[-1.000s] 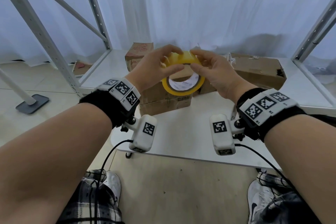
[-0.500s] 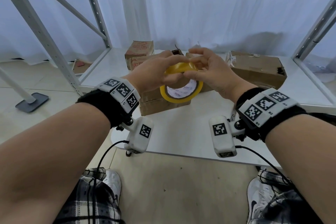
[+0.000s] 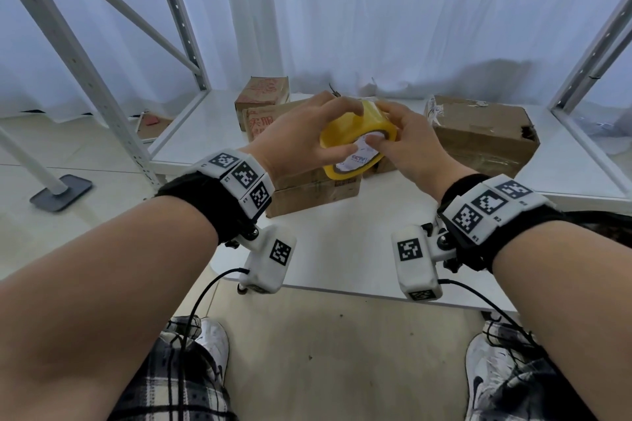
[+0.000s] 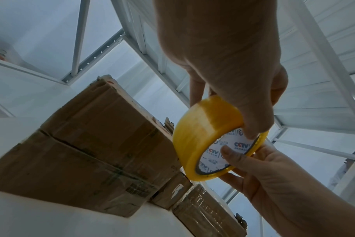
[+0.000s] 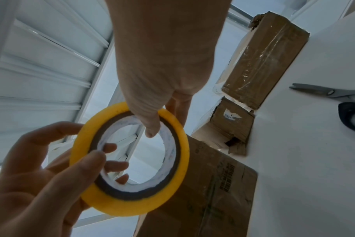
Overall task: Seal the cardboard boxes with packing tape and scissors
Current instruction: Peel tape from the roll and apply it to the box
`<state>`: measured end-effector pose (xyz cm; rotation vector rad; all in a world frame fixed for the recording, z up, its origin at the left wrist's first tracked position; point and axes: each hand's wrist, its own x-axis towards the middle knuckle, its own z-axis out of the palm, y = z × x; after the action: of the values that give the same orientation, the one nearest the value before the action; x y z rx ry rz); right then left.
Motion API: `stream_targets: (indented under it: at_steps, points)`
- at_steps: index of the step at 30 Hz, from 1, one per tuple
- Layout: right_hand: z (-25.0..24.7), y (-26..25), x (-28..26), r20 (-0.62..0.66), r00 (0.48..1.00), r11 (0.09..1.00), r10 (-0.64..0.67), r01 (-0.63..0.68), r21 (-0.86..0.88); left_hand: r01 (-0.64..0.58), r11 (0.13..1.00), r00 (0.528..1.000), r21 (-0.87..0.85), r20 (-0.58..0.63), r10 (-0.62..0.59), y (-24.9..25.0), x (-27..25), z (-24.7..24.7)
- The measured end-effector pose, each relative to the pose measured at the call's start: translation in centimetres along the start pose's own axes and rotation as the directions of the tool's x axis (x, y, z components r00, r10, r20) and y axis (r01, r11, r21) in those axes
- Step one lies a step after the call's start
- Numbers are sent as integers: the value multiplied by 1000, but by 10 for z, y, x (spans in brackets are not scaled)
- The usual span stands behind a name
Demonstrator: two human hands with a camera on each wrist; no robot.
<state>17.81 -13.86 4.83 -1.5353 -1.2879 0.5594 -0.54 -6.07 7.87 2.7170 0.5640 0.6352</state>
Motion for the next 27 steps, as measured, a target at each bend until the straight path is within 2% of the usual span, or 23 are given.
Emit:
stream_targets:
  at_steps: [5,11,17,19,21,24,27]
  points:
    - [7,-5,-1,8,989,978,-147,147,-150,11,1000,999,-5,38,-10,0,4,2]
    - [10,-9,-1,-27,980,920,-197,176,-351,29,999,1000,-43,-4,-29,-5,6,3]
    - [14,-20,-5,1,974,872,-228,204,-444,123,985,991,-125,64,-115,-14,5,4]
    - [16,-22,-5,-4,974,881,-228,204,-427,188,966,980,-179,98,-173,-17,4,5]
    - [17,-24,-4,-29,977,917,-209,186,-352,196,955,979,-224,95,-178,-20,2,5]
    - [14,-21,-4,-31,992,977,-119,111,-183,178,926,983,-333,14,-184,-20,-2,4]
    - [12,-12,-5,18,999,999,32,-31,-17,149,900,978,-410,-71,-194,-17,-2,2]
